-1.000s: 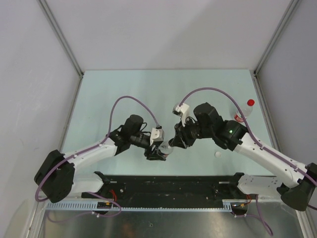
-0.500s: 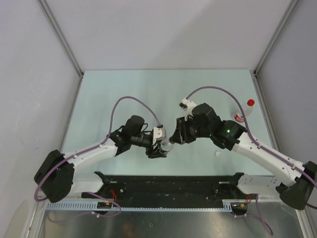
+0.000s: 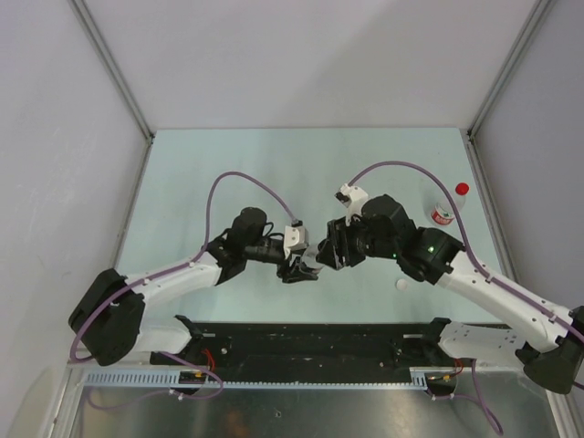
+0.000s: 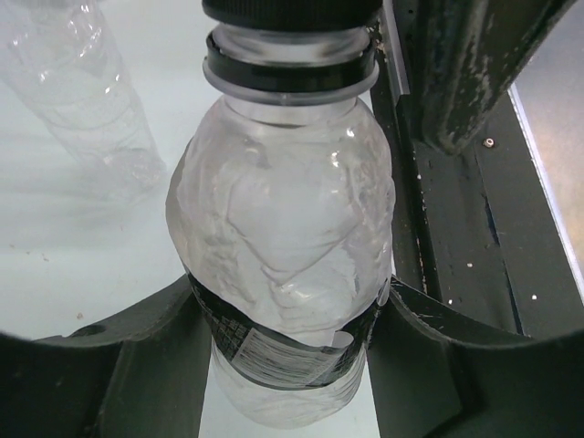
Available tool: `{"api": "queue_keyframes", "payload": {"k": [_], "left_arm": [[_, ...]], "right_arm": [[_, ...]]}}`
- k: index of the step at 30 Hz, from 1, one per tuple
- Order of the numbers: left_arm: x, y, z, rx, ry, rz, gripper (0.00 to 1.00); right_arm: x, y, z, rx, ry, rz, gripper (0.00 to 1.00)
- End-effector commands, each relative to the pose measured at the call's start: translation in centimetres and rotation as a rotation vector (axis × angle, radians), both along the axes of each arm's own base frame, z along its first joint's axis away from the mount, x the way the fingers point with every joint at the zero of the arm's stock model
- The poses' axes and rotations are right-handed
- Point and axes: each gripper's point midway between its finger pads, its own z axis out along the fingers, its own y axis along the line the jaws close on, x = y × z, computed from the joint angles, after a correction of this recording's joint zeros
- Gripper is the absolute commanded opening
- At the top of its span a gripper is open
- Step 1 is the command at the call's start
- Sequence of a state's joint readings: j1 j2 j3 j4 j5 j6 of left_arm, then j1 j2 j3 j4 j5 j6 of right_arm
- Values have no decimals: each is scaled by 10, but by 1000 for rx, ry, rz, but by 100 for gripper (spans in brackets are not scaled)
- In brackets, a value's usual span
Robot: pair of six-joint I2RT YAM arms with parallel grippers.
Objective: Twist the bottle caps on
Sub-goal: Screw the bottle cap onto the plastic bottle.
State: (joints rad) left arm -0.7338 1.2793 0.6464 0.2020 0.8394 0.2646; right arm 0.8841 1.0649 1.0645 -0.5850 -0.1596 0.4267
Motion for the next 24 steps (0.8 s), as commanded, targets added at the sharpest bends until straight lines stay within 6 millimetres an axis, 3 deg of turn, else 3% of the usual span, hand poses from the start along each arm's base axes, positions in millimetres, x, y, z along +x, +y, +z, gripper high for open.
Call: {"api": "queue_keyframes", "payload": {"k": [1,9,15,20,24], "left_arm": [[8,-21,49,-147,-111,-52,33],[11,-22,41,-136,-95,-45,33],[11,-22,44,-146,-106,-47,32],[8,-21,47,-157,-128,-62,32],[3,-20,48,-164,-132,-88,32]], "right_arm": [[-5,-1,9,9,-62,32,54],[-4,-8,27,15,-158,40,68],[-11,-17,45,34,-252,86,96],[-29,-22,60,72,-329,193,99],[-35,-39,61,21,-420,243,99]]}}
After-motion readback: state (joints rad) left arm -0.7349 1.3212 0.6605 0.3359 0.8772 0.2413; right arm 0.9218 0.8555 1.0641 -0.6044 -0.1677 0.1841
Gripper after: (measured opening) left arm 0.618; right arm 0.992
